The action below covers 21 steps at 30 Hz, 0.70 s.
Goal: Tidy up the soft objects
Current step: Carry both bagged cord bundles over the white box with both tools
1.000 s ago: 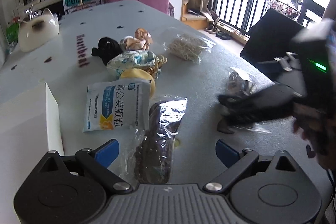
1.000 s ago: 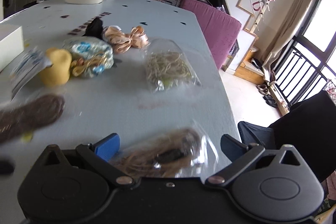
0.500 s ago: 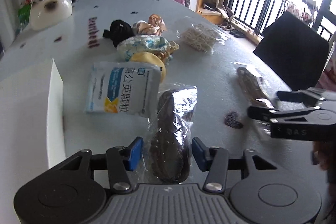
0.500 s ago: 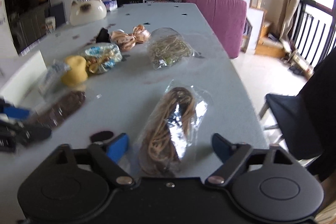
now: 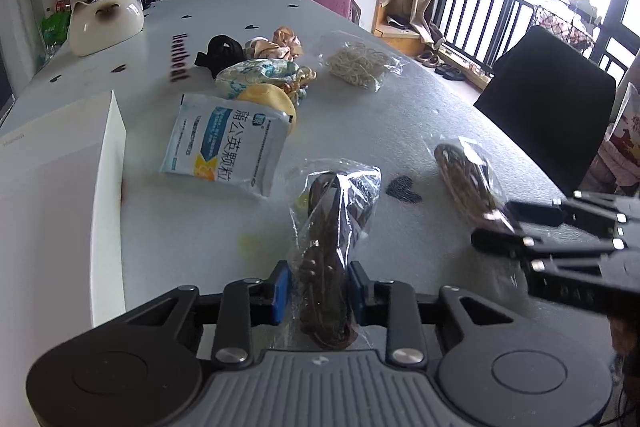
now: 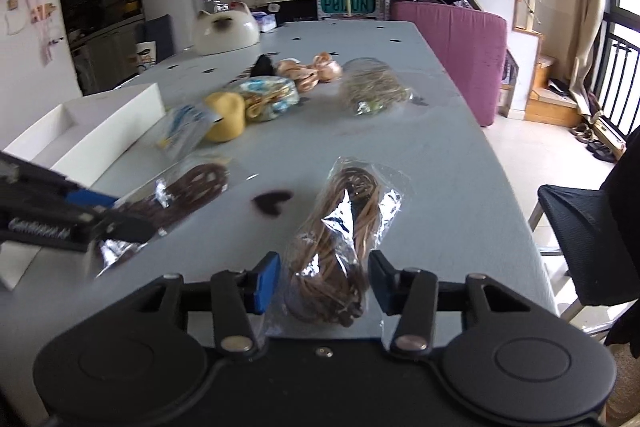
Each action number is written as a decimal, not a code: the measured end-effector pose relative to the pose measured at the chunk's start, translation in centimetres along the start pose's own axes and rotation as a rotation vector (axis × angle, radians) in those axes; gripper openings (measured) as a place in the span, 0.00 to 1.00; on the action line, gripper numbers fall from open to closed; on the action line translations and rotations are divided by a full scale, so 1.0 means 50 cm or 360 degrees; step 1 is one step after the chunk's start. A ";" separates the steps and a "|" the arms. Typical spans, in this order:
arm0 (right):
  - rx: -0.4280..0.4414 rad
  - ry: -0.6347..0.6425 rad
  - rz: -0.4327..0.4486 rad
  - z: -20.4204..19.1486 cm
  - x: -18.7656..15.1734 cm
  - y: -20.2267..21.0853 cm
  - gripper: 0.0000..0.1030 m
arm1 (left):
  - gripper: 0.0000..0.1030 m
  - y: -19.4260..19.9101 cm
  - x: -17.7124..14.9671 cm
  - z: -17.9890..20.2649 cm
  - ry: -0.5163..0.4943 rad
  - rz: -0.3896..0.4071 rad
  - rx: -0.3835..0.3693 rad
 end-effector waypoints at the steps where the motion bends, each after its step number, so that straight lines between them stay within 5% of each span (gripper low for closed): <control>1: 0.0010 -0.0016 0.0004 -0.002 -0.005 0.008 0.43 | 0.28 0.002 -0.003 0.001 0.0020 0.0004 -0.0005; 10: 0.0007 -0.0135 0.0068 -0.017 -0.028 0.045 0.30 | 0.25 0.019 -0.019 0.000 0.0191 0.0052 -0.0047; 21: 0.0002 -0.0146 0.0183 -0.046 -0.004 0.087 0.28 | 0.25 0.072 -0.010 -0.007 0.0225 0.0226 -0.0019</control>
Point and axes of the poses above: each gripper's, at about its wrist camera, not at the fingertips, and y roughly against the way its jaws point, z to its right, x to its top, the point moved 6 cm from there along -y, roughly the way its jaws point, and after that the axes turned 4 degrees about -y, right-handed, at the moved point
